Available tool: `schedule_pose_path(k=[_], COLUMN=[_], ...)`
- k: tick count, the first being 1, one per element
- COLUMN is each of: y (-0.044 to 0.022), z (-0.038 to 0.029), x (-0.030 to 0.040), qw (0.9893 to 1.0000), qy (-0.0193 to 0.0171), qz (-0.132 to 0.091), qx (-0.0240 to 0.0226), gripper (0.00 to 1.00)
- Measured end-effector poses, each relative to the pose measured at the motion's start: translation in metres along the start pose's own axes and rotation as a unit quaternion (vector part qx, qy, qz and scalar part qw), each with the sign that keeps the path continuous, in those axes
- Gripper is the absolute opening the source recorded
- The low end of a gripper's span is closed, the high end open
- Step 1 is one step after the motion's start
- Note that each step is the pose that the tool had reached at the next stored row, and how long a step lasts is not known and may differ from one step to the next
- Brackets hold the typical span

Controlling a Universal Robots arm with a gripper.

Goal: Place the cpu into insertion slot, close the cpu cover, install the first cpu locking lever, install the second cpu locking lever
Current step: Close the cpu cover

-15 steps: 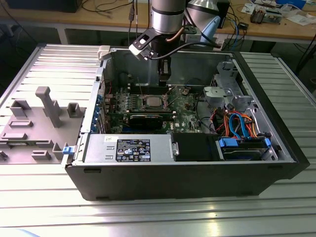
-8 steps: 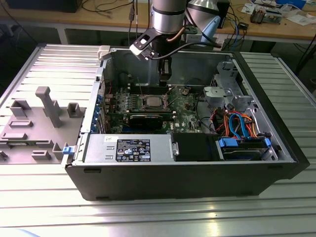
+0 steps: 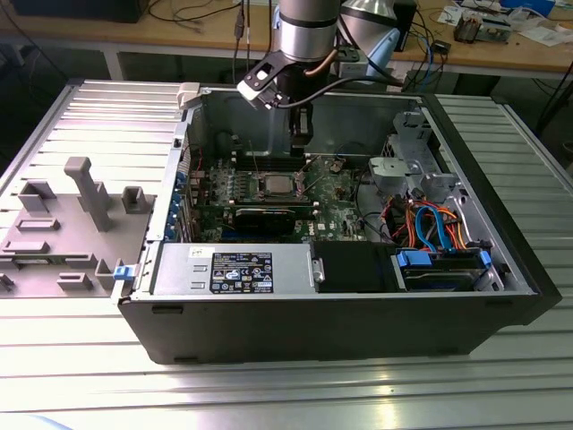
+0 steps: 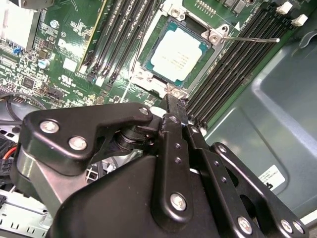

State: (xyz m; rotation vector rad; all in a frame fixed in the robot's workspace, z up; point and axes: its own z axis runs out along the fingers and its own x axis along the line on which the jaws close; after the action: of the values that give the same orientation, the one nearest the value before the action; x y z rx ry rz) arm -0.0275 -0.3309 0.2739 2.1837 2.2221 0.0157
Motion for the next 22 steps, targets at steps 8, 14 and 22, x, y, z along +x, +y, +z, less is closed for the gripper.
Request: schedule_pose_path(k=[8,14,22], y=[0.0029,0.0041,0.0097], z=[0.0001,0.0001,0.0003], x=[-0.0001,-0.0001,-0.0002], qw=[1.0,1.0,1.0], qy=[0.0,0.0,0.0], qz=[0.0,0.0,0.0], qx=[0.0,0.0,0.0], gripper=[0.11,0.11,0.11])
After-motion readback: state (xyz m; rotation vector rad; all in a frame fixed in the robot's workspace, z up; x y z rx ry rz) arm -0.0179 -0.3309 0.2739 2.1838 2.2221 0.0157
